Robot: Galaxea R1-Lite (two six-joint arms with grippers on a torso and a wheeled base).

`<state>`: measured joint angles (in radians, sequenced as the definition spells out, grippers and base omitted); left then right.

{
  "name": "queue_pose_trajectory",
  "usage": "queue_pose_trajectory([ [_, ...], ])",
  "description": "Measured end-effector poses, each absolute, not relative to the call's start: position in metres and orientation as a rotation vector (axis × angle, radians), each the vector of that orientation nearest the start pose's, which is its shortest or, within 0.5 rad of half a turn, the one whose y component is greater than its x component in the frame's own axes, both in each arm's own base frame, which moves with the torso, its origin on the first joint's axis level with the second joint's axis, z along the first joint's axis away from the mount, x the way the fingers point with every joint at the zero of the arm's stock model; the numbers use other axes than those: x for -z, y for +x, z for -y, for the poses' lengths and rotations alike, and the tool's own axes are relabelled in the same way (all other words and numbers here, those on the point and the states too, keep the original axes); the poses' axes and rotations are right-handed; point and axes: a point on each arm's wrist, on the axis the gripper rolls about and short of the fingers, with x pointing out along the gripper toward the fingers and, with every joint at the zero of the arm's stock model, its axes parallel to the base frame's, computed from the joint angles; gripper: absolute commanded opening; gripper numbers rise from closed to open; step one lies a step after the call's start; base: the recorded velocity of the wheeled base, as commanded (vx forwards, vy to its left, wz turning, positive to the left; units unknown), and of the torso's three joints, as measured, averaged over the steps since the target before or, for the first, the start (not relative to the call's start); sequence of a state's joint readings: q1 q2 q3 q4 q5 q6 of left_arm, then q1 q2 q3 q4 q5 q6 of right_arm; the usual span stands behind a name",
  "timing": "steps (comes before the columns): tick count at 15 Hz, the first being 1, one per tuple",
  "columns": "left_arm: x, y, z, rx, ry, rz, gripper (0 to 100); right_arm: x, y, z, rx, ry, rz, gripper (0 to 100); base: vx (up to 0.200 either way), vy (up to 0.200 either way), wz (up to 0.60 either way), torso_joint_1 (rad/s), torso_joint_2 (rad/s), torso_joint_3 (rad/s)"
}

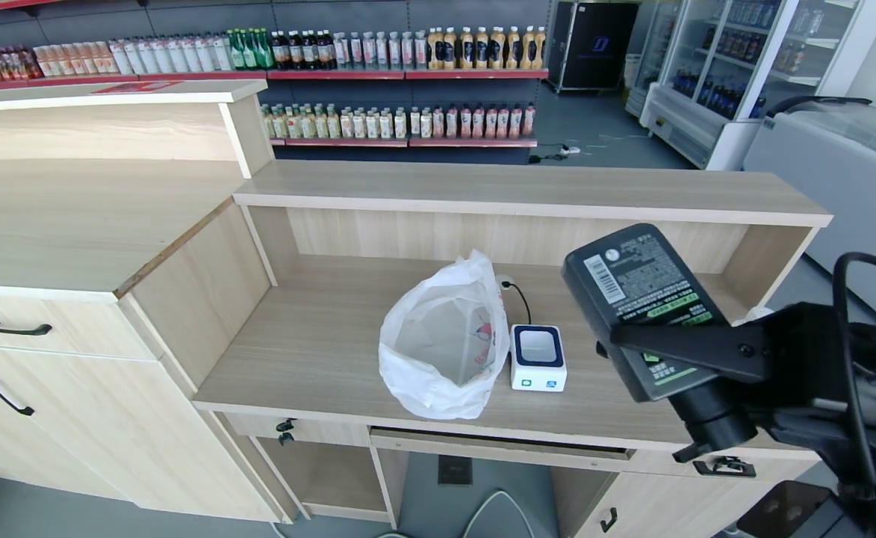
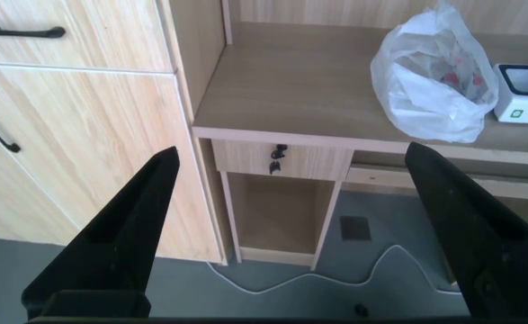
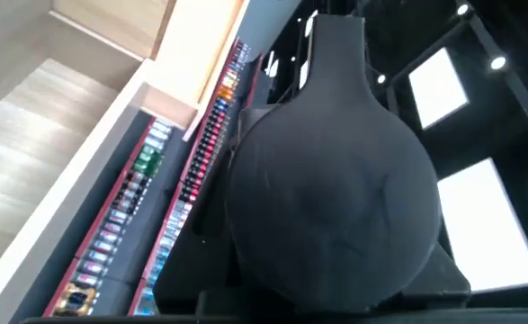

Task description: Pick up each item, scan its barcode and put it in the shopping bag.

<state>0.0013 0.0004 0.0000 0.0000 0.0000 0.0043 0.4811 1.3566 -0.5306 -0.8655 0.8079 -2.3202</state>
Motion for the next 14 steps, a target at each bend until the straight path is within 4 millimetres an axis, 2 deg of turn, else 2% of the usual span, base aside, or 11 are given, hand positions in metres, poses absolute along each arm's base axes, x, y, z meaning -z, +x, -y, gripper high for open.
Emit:
queue_pose_trajectory([
  [3, -0.075, -0.023, 0.0, -0.001, 0.004, 0.0, 100, -0.227, 0.156, -0.109, -0.544, -1.915, 1.577, 0, 0.0, 0.0, 0.0, 0.0, 0.0, 0.0],
  [6, -0.075, -0.023, 0.0, -0.001, 0.005, 0.0, 100, -0.23, 0.147, -0.107, -0.502, -1.917, 1.71, 0, 0.0, 0.0, 0.0, 0.0, 0.0, 0.0],
  [11, -0.075, -0.023, 0.0, -0.001, 0.005, 0.0, 100, -0.224, 0.148, -0.106, -0.488, -1.959, 1.73, 0, 0.0, 0.0, 0.0, 0.0, 0.0, 0.0],
  [14, -0.075, -0.023, 0.0, -0.001, 0.004, 0.0, 100, -0.213, 0.148, -0.106, -0.566, -1.982, 1.717, 0, 0.0, 0.0, 0.0, 0.0, 0.0, 0.0],
])
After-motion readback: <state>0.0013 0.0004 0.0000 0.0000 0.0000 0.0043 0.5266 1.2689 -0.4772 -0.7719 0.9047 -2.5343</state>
